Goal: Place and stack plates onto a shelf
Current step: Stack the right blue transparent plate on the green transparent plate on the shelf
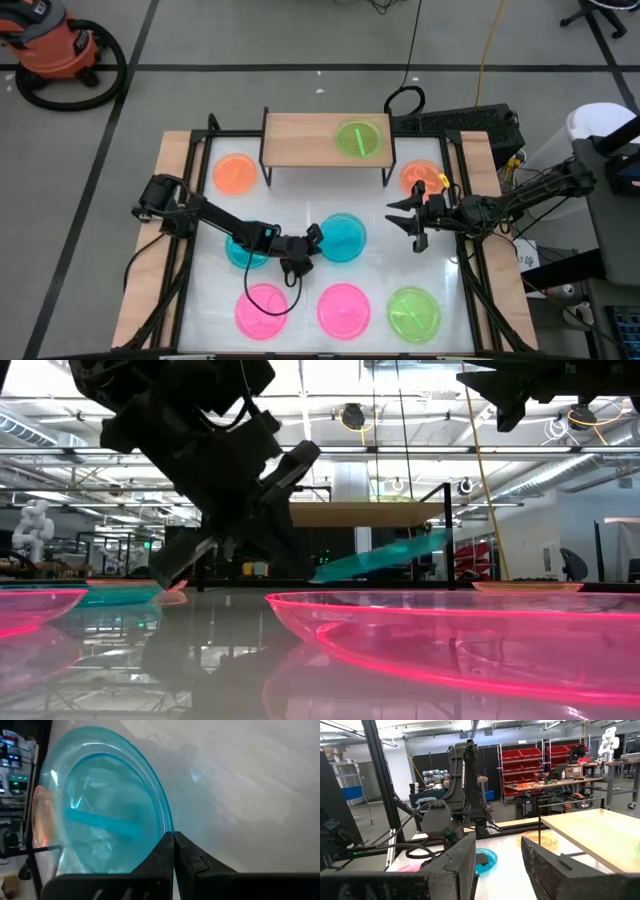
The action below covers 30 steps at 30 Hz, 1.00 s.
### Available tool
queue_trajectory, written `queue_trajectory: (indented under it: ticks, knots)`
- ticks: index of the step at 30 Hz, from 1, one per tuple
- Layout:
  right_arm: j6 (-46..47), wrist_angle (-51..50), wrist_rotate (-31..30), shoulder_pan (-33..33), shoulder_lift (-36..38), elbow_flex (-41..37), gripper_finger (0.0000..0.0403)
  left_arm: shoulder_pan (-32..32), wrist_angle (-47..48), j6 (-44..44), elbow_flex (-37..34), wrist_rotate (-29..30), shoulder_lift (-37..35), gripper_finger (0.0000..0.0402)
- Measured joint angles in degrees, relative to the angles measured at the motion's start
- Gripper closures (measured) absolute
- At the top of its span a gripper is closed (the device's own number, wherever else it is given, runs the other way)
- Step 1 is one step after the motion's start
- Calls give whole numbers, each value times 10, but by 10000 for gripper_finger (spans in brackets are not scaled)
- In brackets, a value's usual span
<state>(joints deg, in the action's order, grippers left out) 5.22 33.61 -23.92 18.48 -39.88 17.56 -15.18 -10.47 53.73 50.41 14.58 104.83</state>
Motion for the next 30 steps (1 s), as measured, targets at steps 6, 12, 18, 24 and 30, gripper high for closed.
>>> queue_trajectory:
  ticks: [6, 12, 18, 24, 30]
  knots:
    - [1, 0, 0, 0, 0, 0, 261, -15, 30, -6, 0, 17, -53, 400]
    - [-1, -2, 0, 0, 0, 0, 261, -15, 52, 23, 0, 53, -125, 401]
    - [-17, 29, 0, 0, 2, 0, 261, 39, 90, 142, 44, 63, -184, 401]
    - [-69, 101, 13, 0, 13, 0, 261, 147, 302, 140, 248, 36, -166, 401]
    - [-86, 106, 16, 0, 20, 0, 261, 285, 382, 82, 415, -90, -85, 401]
